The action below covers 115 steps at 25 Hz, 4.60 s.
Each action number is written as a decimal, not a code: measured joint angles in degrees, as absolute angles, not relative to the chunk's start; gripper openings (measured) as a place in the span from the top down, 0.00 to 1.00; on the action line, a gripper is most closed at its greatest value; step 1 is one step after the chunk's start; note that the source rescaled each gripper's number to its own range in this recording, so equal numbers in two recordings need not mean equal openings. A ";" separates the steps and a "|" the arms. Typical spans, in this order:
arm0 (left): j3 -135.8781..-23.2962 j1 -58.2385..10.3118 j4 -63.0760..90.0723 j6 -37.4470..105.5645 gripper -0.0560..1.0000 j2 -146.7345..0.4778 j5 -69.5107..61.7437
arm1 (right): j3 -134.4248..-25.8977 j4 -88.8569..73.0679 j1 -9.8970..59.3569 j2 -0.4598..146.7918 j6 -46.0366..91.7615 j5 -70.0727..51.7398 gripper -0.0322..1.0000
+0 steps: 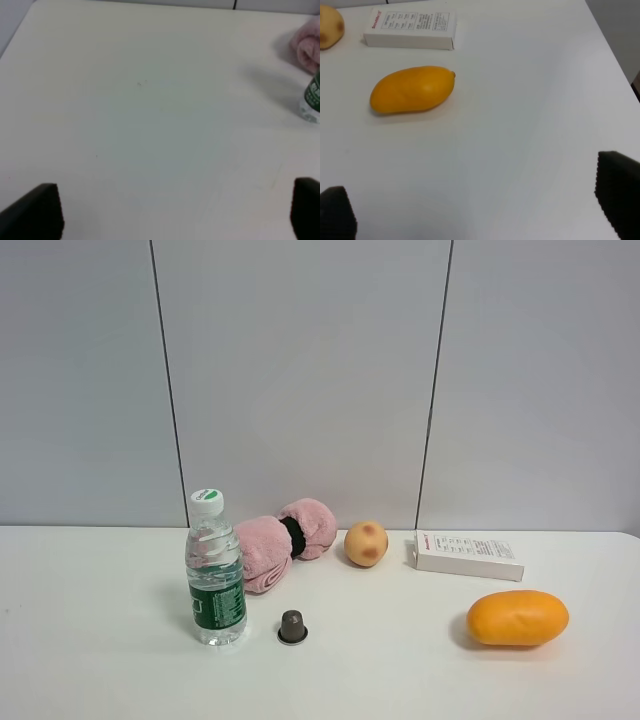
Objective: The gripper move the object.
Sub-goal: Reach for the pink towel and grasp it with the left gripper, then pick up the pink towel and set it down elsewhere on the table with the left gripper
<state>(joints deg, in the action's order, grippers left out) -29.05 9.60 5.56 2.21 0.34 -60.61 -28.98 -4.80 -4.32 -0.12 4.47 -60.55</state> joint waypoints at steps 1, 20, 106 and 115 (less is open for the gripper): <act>-29.05 9.60 5.56 2.28 0.11 0.34 -60.61 | -28.98 -4.80 -4.32 -0.12 4.47 -60.55 0.00; -52.75 9.60 12.08 10.81 0.11 -32.90 -57.66 | -28.98 -4.80 -4.32 -0.12 4.47 -60.55 0.00; -117.61 -26.07 -1.16 22.81 0.54 -143.88 -38.75 | -28.98 -4.80 -4.32 -0.12 4.47 -60.55 0.00; -117.61 -26.01 -1.69 22.95 0.95 -141.64 -42.30 | -28.98 -4.80 -4.32 -0.12 4.47 -60.55 0.00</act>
